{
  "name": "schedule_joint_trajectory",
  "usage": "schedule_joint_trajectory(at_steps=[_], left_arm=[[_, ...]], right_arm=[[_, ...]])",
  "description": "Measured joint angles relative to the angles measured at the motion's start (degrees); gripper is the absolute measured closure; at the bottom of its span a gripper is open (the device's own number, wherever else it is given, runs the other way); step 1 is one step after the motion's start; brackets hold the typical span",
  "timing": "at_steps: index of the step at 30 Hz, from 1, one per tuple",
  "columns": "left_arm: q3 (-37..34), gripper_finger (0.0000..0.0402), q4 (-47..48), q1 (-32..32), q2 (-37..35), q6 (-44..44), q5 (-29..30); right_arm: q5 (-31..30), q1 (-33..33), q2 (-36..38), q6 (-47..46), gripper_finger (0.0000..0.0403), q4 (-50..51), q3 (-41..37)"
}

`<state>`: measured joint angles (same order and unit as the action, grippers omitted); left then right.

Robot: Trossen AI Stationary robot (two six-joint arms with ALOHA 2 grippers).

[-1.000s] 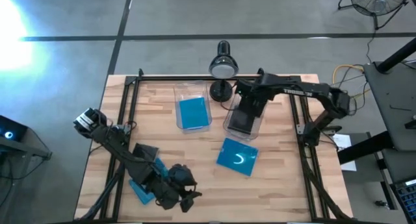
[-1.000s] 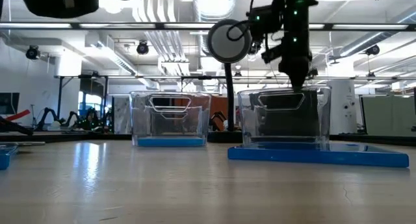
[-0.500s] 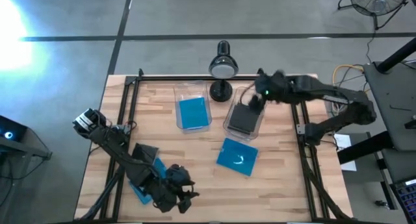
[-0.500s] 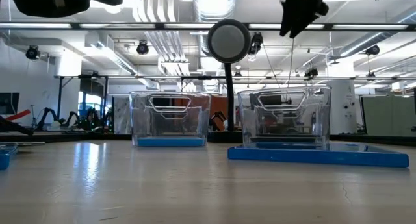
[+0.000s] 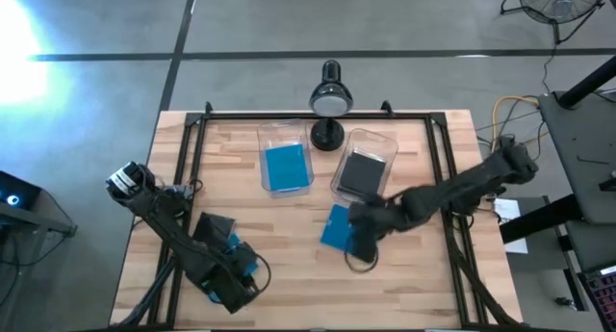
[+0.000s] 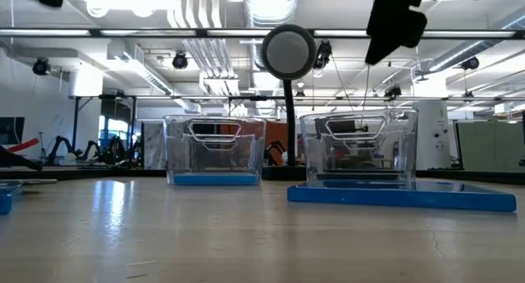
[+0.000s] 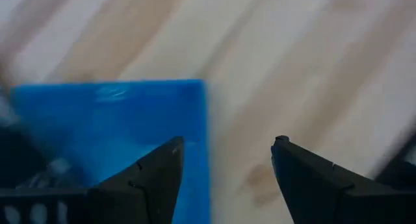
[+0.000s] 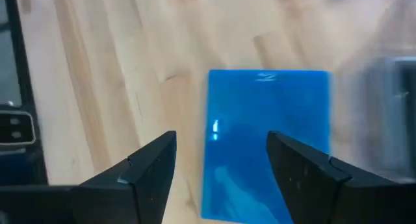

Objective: Pick & place jewel cases by type
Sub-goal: Put the blue CD case into the left transparent bin

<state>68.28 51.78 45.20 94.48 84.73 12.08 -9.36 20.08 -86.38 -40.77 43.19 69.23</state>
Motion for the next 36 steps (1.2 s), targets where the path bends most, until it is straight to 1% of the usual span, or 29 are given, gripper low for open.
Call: schedule_joint_trajectory(at_steps=[2,4,5,7,9,14,18,20,22,23,25,27,28,29,31,34,36], left_arm=[[-2.05,0.0188,-0.04,0.03,0.01,3.04,-0.17],[-4.68,0.0188,-2.74,0.03,0.07,4.67,0.28],[-6.06,0.0188,-4.53,0.03,0.07,4.92,2.09],[-8.81,0.0188,-8.76,0.08,0.07,6.58,7.84],[-11.70,0.0188,-12.72,-0.01,0.07,7.97,11.65],[-19.59,0.0188,-24.96,-0.86,0.38,9.21,14.64],[-24.93,0.0188,-36.65,-1.68,1.32,12.33,17.48],[-25.43,0.0188,-43.12,-2.74,1.34,12.97,19.94],[-25.10,0.0188,-47.14,-3.78,1.30,12.02,23.96],[-24.45,0.0188,-48.12,-4.58,1.13,10.62,26.01],[-21.80,0.0188,-50.15,-5.96,-0.21,5.25,26.67],[-17.94,0.0188,-47.00,-6.84,-1.27,-1.93,21.81],[-15.40,0.0188,-42.85,-7.08,-1.29,-4.42,17.87],[-12.53,0.0188,-37.19,-7.10,-1.08,-5.92,14.34],[-6.41,0.0188,-22.33,-6.47,-0.05,-7.45,9.65],[0.64,0.0188,-3.22,-4.79,2.15,-7.93,6.05],[2.54,0.0188,5.36,-4.05,3.80,-5.99,3.50]], right_arm=[[-0.34,1.71,-3.22,-0.99,0.0168,-2.80,-0.06],[-0.72,2.66,-5.83,-2.43,0.0170,-6.15,-0.03],[-1.00,3.01,-7.10,-3.19,0.0170,-7.28,0.23],[-1.26,3.74,-9.42,-5.29,0.0170,-10.06,0.90],[-2.51,4.56,-11.50,-7.90,0.0170,-11.42,1.25],[-6.79,6.86,-12.97,-14.65,0.0172,-12.25,2.05],[-7.29,7.93,-12.92,-16.29,0.0172,-12.10,2.01],[-7.30,8.22,-12.75,-16.34,0.0173,-12.10,2.01],[-7.30,8.22,-12.71,-16.94,0.0174,-12.10,2.01],[-7.30,8.21,-12.71,-17.23,0.0175,-12.08,2.01],[-7.30,8.19,-12.71,-17.43,0.0175,-12.12,2.01],[-7.30,8.17,-12.69,-17.43,0.0174,-12.12,2.01],[-7.30,8.17,-12.69,-17.43,0.0174,-12.17,1.99],[-7.30,8.17,-12.69,-17.41,0.0175,-12.13,1.95],[-7.30,8.17,-12.70,-17.33,0.0175,-12.10,1.90],[-7.28,8.19,-12.73,-17.29,0.0174,-12.08,1.81],[-7.30,8.17,-12.73,-17.23,0.0174,-12.09,1.66]])
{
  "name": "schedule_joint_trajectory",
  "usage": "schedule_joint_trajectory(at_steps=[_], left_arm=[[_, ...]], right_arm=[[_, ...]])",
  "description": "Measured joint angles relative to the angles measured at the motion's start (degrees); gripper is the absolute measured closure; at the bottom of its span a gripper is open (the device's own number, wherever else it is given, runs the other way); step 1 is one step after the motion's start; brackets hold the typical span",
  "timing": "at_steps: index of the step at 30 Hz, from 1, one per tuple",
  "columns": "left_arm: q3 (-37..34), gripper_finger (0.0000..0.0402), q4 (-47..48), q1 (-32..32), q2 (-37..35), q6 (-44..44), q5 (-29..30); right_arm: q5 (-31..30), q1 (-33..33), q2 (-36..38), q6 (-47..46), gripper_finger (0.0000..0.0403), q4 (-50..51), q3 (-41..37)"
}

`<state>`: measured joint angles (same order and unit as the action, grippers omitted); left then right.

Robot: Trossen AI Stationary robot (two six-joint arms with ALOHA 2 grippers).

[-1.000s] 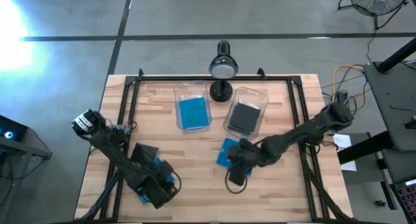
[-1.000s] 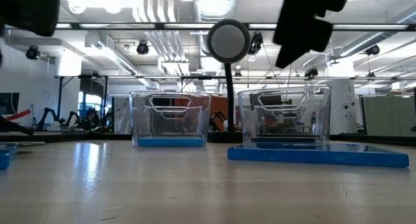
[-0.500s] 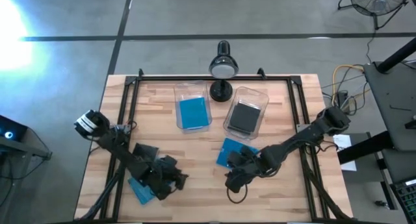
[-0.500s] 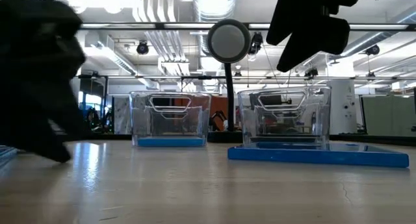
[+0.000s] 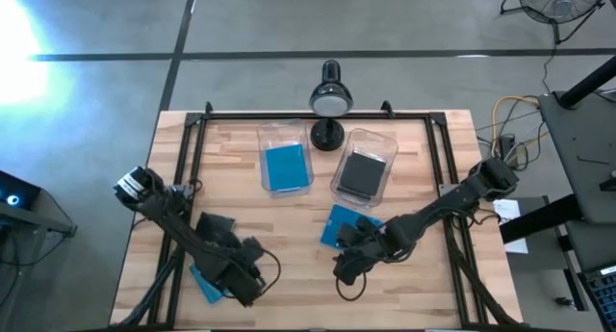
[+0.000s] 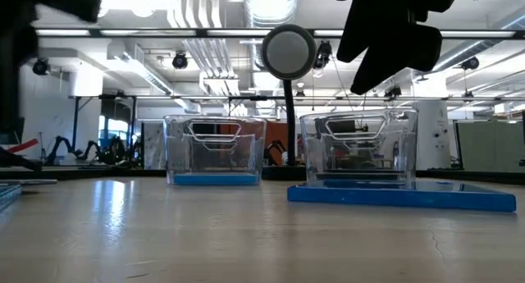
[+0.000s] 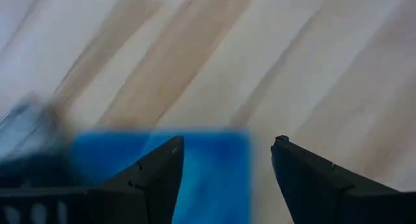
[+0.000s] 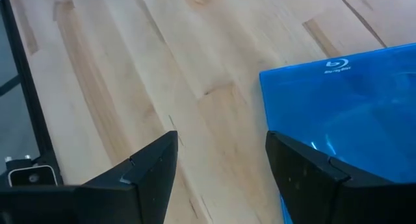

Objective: Pick & place jewel cases by type
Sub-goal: Put the blue CD case into the left transparent bin

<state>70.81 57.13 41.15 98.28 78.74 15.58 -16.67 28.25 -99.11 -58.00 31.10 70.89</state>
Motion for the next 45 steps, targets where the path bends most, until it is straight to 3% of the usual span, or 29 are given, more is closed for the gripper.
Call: schedule_joint_trajectory(at_steps=[4,11,23,33,39,45], left_arm=[[-0.95,0.0188,0.20,0.38,2.00,4.09,-7.93],[-4.82,0.0188,-9.62,0.54,6.21,6.44,-8.77],[-5.50,0.0188,-22.30,-4.40,6.67,5.13,5.92],[-6.13,0.0188,-42.07,-15.52,6.90,-10.08,7.62],[-3.62,0.0188,-43.17,-18.09,4.79,-18.36,1.95],[-3.35,0.0188,-33.96,-15.24,1.18,-18.97,3.92]], right_arm=[[0.01,0.00,-0.02,0.12,0.0177,0.06,-0.21],[0.02,0.00,-0.07,-0.11,0.0177,0.07,-0.33],[0.44,-0.13,-0.03,-2.05,0.0179,-0.03,-0.24],[3.65,-0.13,0.52,-3.78,0.0179,-0.05,-0.20],[3.67,-0.42,0.76,-4.79,0.0179,-0.10,-0.20],[5.02,-0.95,-0.11,-9.13,0.0179,-1.19,-0.19]])
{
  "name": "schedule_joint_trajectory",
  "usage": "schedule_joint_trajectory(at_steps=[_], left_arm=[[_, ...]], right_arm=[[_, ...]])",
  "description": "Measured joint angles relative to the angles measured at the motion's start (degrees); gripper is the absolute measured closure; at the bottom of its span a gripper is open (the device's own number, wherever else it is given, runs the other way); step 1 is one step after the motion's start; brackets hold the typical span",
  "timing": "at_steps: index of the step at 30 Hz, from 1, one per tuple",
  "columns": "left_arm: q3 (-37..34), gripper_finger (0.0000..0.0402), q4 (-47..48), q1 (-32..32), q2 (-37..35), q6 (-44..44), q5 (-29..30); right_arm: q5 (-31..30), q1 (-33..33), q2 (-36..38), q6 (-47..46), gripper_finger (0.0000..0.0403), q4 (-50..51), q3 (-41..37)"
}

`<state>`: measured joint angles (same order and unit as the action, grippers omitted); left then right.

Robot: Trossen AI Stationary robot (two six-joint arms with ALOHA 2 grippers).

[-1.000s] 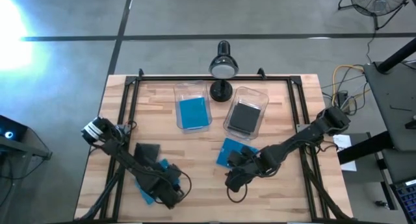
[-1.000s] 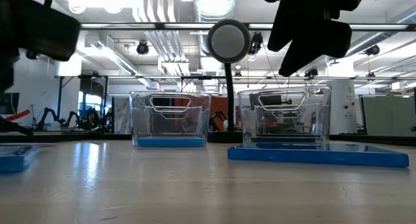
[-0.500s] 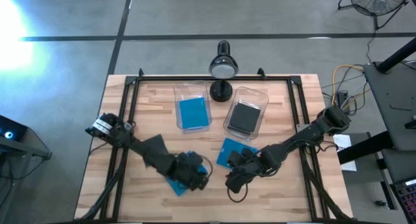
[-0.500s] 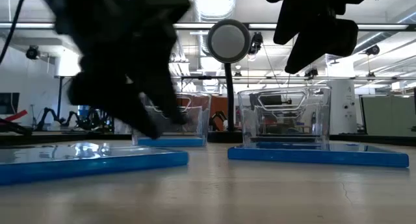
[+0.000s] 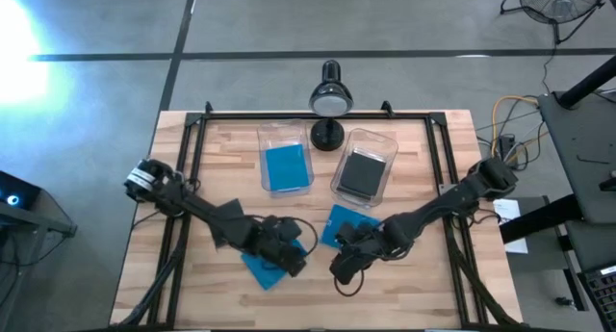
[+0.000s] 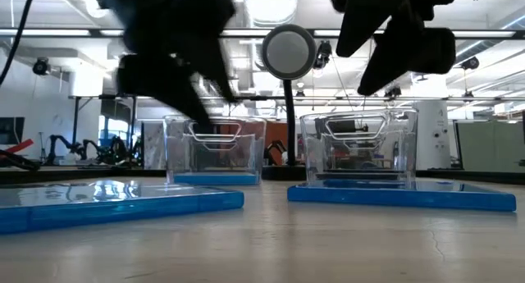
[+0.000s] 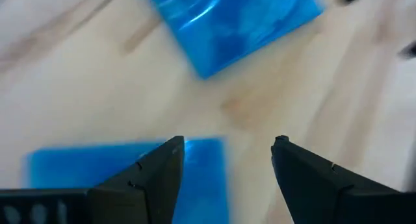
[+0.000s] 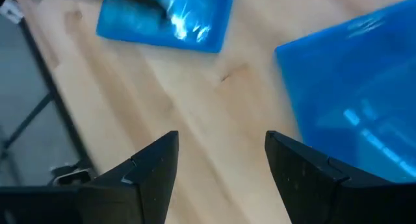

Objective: Pick & place jewel cases by type
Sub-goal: Put the blue CD case into the left transparent bin

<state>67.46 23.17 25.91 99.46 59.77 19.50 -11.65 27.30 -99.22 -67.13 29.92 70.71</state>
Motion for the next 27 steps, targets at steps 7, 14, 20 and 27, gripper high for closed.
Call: schedule_joint_trajectory(at_steps=[7,14,20,27], left_arm=[[-0.92,0.0188,24.16,1.31,-0.50,6.85,3.37],[-5.11,0.0188,26.45,-0.52,-0.39,7.79,-3.65],[-9.15,0.0188,17.58,0.03,-0.62,10.59,-12.33],[-8.85,0.0188,5.43,1.24,-0.36,14.79,-16.02]], right_arm=[[8.37,-1.04,-4.81,-6.49,0.0179,-12.40,-0.25],[13.47,-2.28,-12.02,-11.52,0.0179,-22.78,0.55],[17.57,-2.46,-17.79,-12.36,0.0179,-23.24,4.34],[16.99,-3.46,-22.44,-13.09,0.0179,-23.56,8.22]])
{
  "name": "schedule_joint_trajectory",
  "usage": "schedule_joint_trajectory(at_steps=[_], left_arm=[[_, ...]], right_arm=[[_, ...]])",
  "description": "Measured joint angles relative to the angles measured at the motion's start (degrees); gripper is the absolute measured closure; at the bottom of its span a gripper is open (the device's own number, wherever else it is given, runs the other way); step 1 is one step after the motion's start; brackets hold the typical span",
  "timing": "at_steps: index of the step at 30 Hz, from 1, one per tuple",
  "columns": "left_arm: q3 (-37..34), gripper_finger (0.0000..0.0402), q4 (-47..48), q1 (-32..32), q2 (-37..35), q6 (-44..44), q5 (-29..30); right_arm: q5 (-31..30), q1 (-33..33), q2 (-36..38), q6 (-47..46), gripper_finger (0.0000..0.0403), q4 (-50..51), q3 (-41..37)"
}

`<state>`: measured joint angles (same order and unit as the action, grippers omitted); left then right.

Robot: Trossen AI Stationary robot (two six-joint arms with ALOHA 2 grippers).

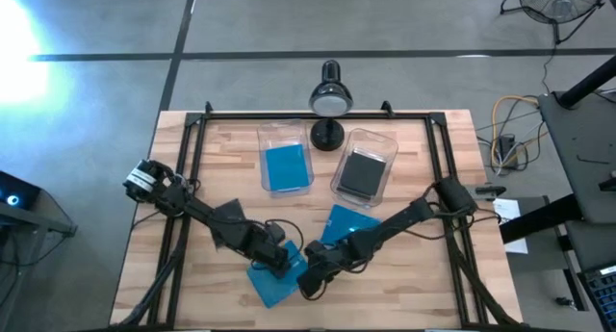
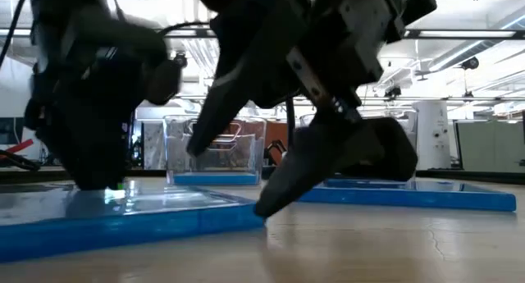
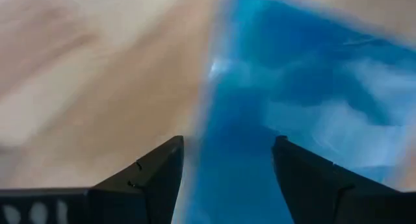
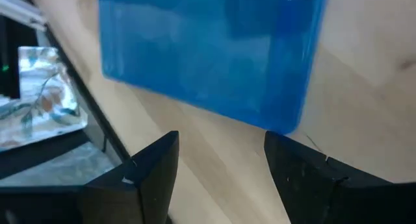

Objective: Pick & place jewel cases by type
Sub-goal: Put the blue CD case into the left transparent bin

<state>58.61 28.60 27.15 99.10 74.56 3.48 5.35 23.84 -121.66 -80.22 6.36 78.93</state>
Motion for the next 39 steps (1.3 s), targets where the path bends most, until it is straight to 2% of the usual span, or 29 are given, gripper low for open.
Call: schedule_joint_trajectory(at_steps=[5,15,19,22,27,33,39], left_arm=[[0.40,0.0188,2.31,0.64,0.00,1.65,-0.58],[0.15,0.0188,1.57,6.42,-0.58,1.29,-7.73],[0.15,0.0188,1.40,9.75,-0.58,4.70,-7.92],[0.15,0.0188,1.38,12.31,-0.58,7.69,-7.92],[0.15,0.0188,0.32,16.04,-0.57,10.95,-2.59],[-1.47,0.0188,-10.91,15.65,0.51,10.96,2.64],[-2.63,0.0188,-19.33,15.24,3.35,11.07,3.53]], right_arm=[[-3.08,-0.92,-1.19,0.46,0.0179,0.31,0.51],[-13.15,-1.47,2.08,-0.40,0.0179,4.11,0.29],[-12.73,-1.73,2.26,-1.67,0.0179,8.12,0.16],[-10.20,-1.36,2.32,-3.73,0.0179,8.72,0.02],[-9.87,0.43,2.35,-5.15,0.0179,4.96,-0.21],[-9.62,0.27,-0.22,-7.88,0.0179,3.70,-0.15],[-7.55,0.32,-2.36,-10.71,0.0179,2.93,0.13]])
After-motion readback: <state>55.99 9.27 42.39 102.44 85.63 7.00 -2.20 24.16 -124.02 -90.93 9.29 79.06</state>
